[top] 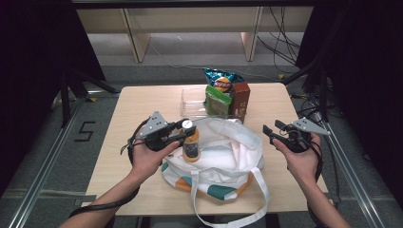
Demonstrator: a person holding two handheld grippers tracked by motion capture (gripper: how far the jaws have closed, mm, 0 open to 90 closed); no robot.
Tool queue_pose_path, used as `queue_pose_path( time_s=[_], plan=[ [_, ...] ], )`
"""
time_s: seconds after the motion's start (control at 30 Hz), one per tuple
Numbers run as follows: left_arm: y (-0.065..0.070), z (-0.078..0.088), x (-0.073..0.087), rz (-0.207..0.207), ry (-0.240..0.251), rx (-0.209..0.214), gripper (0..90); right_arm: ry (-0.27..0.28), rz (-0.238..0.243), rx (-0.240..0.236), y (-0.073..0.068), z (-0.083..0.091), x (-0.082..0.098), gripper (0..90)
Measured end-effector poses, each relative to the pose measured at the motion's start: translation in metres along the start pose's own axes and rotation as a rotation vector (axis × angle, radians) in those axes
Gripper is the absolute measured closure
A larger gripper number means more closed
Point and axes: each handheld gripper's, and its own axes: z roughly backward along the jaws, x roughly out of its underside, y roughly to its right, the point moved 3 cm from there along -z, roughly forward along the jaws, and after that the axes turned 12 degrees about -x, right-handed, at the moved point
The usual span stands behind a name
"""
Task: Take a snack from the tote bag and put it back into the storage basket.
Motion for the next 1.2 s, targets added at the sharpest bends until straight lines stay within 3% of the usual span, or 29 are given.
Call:
queue_pose_path(
  time_s=[0.03,0.2,0.27,0.43,0.57,0.73,1.03,1.2],
  plan=[
    [0.000,0.000,-0.002,-0.003,0.005,-0.001,58.7,0.003,0.021,0.001,0.002,0.000,0.000,43.5],
    [-0.001,0.000,-0.008,-0.006,0.014,-0.007,58.7,0.004,0.032,0.001,0.002,0.000,0.000,43.5],
    [-0.002,0.000,-0.010,-0.002,0.016,-0.009,58.7,0.000,-0.002,-0.001,0.000,0.000,0.000,43.5],
    [-0.003,0.000,-0.015,-0.001,0.027,-0.007,58.7,-0.001,-0.008,0.000,0.000,0.000,0.000,43.5],
    [-0.003,0.000,-0.019,0.005,0.035,-0.009,58.7,0.007,0.016,0.003,0.001,0.000,0.000,43.5],
    [-0.004,0.000,-0.023,-0.005,0.045,-0.015,58.7,0.004,-0.005,0.004,0.000,-0.001,0.000,43.5],
    [-0.005,0.000,-0.029,0.007,0.049,-0.018,58.7,0.011,0.030,0.002,0.003,-0.001,0.001,43.5],
    [-0.006,-0.001,-0.032,0.005,0.052,-0.020,58.8,0.008,0.023,0.000,0.002,-0.001,0.001,43.5]
  ],
)
